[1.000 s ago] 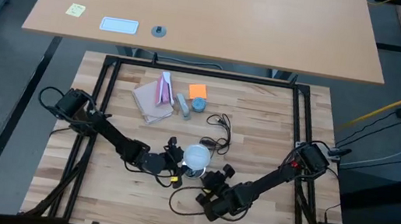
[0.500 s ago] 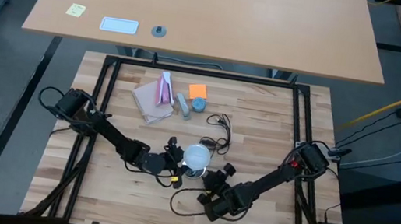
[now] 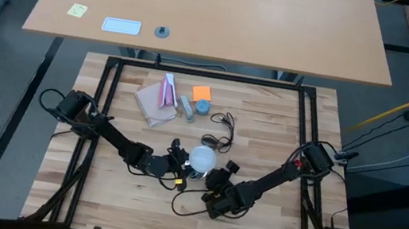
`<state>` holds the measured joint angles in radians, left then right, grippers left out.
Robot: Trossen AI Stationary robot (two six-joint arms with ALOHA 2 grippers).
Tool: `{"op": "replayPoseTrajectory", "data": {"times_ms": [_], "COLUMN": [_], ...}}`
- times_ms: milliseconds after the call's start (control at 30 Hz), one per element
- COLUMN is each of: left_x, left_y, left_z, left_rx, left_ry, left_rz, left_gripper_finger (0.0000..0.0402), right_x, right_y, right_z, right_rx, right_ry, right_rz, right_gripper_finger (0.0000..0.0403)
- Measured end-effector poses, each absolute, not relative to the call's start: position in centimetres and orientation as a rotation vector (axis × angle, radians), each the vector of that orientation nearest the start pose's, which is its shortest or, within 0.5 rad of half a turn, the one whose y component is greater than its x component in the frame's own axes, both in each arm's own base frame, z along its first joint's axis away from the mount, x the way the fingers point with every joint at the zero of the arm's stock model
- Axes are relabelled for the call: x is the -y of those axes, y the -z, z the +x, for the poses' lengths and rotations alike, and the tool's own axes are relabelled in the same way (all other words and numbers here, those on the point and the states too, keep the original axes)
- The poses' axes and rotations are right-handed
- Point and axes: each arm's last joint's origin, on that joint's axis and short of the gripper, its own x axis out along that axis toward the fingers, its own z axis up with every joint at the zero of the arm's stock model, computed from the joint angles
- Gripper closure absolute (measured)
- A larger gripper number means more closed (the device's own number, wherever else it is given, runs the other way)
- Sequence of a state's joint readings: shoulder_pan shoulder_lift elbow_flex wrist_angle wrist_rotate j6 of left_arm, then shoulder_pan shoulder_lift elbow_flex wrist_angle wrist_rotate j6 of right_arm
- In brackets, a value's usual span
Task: Screw lightbulb
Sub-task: Insert the white lightbulb into the silver lamp
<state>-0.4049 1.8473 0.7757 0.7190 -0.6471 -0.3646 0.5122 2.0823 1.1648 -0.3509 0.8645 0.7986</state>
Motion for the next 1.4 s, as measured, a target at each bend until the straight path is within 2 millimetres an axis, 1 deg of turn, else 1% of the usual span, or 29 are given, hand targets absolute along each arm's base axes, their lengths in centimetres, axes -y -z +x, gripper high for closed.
{"op": "replayPoseTrajectory", "data": {"times_ms": [167,300,400,467,533,633,767,867,933,1100,1267,1400], "left_x": [12.3,12.3,12.2,12.2,12.2,12.2,12.1,12.1,12.1,12.1,12.1,12.1], "left_y": [-13.9,-14.0,-14.0,-14.0,-14.0,-14.0,-14.0,-14.0,-14.0,-14.0,-14.0,-14.0], "left_z": [32.6,32.6,32.6,32.6,32.6,32.6,32.6,32.6,32.6,32.6,32.6,32.6], "left_rx": [-0.264,-0.262,-0.262,-0.261,-0.261,-0.261,-0.260,-0.260,-0.260,-0.257,-0.257,-0.257], "left_ry": [-0.260,-0.263,-0.270,-0.272,-0.274,-0.276,-0.280,-0.282,-0.283,-0.284,-0.284,-0.285], "left_rz": [-0.197,-0.199,-0.198,-0.197,-0.196,-0.191,-0.186,-0.186,-0.185,-0.187,-0.187,-0.187], "left_gripper_finger": [0.0243,0.0243,0.0243,0.0243,0.0243,0.0243,0.0243,0.0243,0.0243,0.0243,0.0243,0.0243], "right_x": [-15.3,-15.2,-15.1,-15.3,-15.7,-16.8,-18.8,-20.0,-20.4,-20.6,-21.0,-20.9], "right_y": [-9.3,-9.2,-9.8,-10.6,-11.7,-13.2,-13.9,-13.8,-13.4,-12.5,-11.0,-10.6], "right_z": [33.3,33.0,32.8,32.5,32.1,31.6,31.4,31.6,31.6,32.2,32.5,32.5], "right_rx": [-0.769,-0.796,-0.814,-0.823,-0.817,-0.785,-0.721,-0.669,-0.656,-0.646,-0.696,-0.687], "right_ry": [0.710,0.709,0.700,0.689,0.668,0.612,0.536,0.491,0.478,0.464,0.410,0.432], "right_rz": [-0.158,-0.175,-0.177,-0.183,-0.174,-0.127,-0.058,-0.001,0.011,0.024,0.028,0.007], "right_gripper_finger": [0.0265,0.0265,0.0265,0.0265,0.0265,0.0265,0.0265,0.0265,0.0265,0.0265,0.0265,0.0265]}}
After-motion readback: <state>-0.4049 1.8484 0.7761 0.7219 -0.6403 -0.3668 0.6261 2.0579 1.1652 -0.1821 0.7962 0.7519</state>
